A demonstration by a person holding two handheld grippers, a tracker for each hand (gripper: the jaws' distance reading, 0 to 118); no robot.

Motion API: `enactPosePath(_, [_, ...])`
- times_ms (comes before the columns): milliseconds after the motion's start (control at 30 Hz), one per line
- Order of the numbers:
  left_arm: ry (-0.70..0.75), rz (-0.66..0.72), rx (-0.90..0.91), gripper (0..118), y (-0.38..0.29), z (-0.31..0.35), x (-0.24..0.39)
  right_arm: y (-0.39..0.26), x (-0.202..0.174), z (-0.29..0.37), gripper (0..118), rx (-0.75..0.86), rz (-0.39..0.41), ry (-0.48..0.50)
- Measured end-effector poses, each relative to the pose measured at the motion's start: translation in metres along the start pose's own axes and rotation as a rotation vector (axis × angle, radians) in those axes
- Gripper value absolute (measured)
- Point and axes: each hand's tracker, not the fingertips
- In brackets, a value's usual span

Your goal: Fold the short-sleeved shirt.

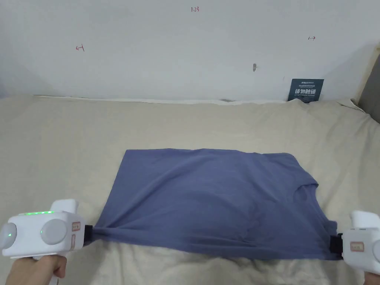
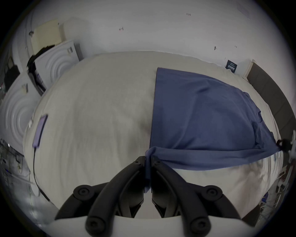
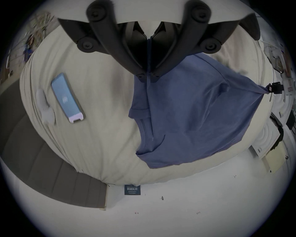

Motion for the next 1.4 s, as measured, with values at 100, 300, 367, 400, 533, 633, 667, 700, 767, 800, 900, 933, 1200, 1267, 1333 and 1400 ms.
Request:
enactPosePath(100, [0.010, -0.009, -0.003, 6, -0.024, 0.017, -0.004, -0.028, 0.018, 0.000, 3, -0.018, -0.038, 0.028])
enactPosePath(300, [0.000, -0.026, -0.027, 6, -0.072, 0.037, -0.010, -0.079, 0.032, 0.019, 3, -0.045, -0.045, 0.044])
enactPosePath(367, [-0.015, -0.013, -0.044, 6, -0.084, 0.042, -0.012, -0.086, 0.038, 0.022, 3, -0.061, -0.054, 0.048])
enactPosePath(400, [-0.022, -0.011, -0.044, 6, -0.090, 0.049, -0.008, -0.089, 0.040, 0.024, 3, -0.064, -0.061, 0.046])
enactPosePath(533, [-0.038, -0.008, -0.041, 6, -0.104, 0.062, -0.012, -0.097, 0.042, 0.031, 3, -0.066, -0.043, 0.041])
enactPosePath(633, [-0.053, -0.002, -0.044, 6, -0.110, 0.066, -0.015, -0.104, 0.044, 0.032, 3, -0.060, -0.037, 0.032])
enactPosePath(667, [-0.046, -0.009, -0.050, 6, -0.113, 0.067, -0.012, -0.104, 0.045, 0.032, 3, -0.061, -0.045, 0.034])
enactPosePath(700, [-0.043, -0.014, -0.052, 6, -0.115, 0.066, -0.011, -0.107, 0.044, 0.032, 3, -0.064, -0.052, 0.033])
enactPosePath(767, [-0.045, -0.021, -0.062, 6, -0.117, 0.062, -0.012, -0.109, 0.044, 0.031, 3, -0.066, -0.055, 0.032])
enactPosePath(800, [-0.046, -0.018, -0.064, 6, -0.118, 0.061, -0.011, -0.110, 0.044, 0.030, 4, -0.068, -0.052, 0.028])
enactPosePath(900, [-0.060, -0.004, -0.086, 104, -0.118, 0.061, -0.019, -0.111, 0.042, 0.035, 50, -0.063, -0.032, -0.028])
enactPosePath(933, [-0.060, 0.015, -0.107, 112, -0.122, 0.062, -0.022, -0.111, 0.040, 0.039, 109, -0.053, 0.004, -0.115])
enactPosePath(1200, [-0.065, -0.014, -0.050, 97, -0.140, 0.092, -0.046, -0.119, 0.032, 0.073, 99, -0.078, -0.012, 0.050])
enactPosePath(1267, [-0.088, -0.015, -0.050, 0, -0.143, 0.093, -0.052, -0.120, 0.014, 0.094, 13, -0.040, 0.013, 0.062])
enactPosePath(1333, [-0.072, -0.030, -0.018, 0, -0.145, 0.090, -0.054, -0.122, 0.002, 0.099, 0, -0.027, 0.087, 0.012])
enactPosePath(1400, [-0.085, -0.041, -0.083, 0, -0.147, 0.084, -0.054, -0.123, 0.000, 0.095, 0, -0.031, 0.105, 0.027])
